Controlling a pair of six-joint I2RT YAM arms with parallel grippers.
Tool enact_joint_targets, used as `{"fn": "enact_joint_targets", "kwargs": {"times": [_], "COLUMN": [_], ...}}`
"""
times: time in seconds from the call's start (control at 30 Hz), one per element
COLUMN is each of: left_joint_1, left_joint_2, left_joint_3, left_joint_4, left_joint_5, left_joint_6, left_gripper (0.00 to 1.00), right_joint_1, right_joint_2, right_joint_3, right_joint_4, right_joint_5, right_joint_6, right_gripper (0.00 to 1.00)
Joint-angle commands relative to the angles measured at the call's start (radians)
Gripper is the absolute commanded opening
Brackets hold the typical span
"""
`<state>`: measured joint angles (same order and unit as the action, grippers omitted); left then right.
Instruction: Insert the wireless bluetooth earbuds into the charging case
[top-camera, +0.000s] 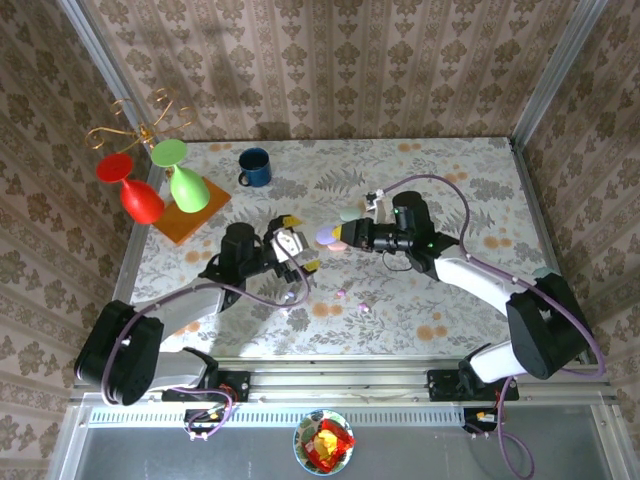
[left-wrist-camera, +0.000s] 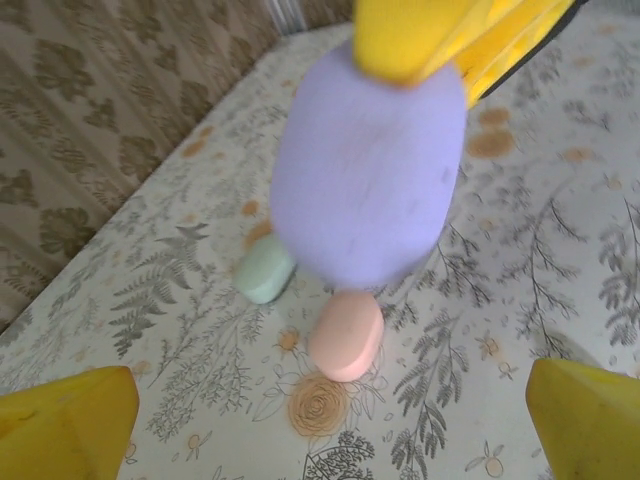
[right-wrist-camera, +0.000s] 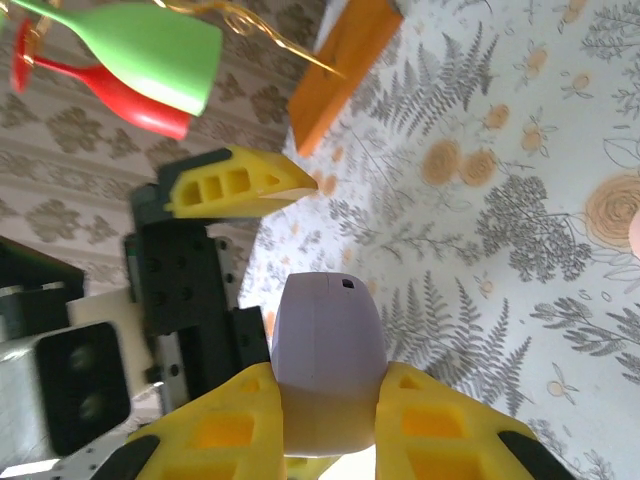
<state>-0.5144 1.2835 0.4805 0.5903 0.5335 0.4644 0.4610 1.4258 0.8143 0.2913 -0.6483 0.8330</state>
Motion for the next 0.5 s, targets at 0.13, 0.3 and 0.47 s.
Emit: {"fn": "enact_joint_targets", "kwargs": {"times": [0.13,0.3,0.47], "left_joint_1": [0.085,0.109,0.098], "left_joint_2": [0.057,0.135,0.143], "left_joint_3": [-0.050,0.000,0.022], "left_joint_4": [0.577,0.706,0.707], "left_joint_5": [0.214,0.301,0.313], "left_joint_6": [-0.384,-0.524,-0.514], "left_gripper": [0.98,0.90,0.92], "right_joint_1": [-0.044,-0.051,-0.051], "right_joint_2": [-0.025,-0.013,-0.003], "right_joint_3": [-0.075,-0.086,-0.090], "right_joint_4": [0.385,0.576,0.704], "right_joint_5": [-0.138,-0.163,-0.169], "right_joint_6": [0.326,0.510,0.628], "right_gripper": [0.17,0.17,0.17]}}
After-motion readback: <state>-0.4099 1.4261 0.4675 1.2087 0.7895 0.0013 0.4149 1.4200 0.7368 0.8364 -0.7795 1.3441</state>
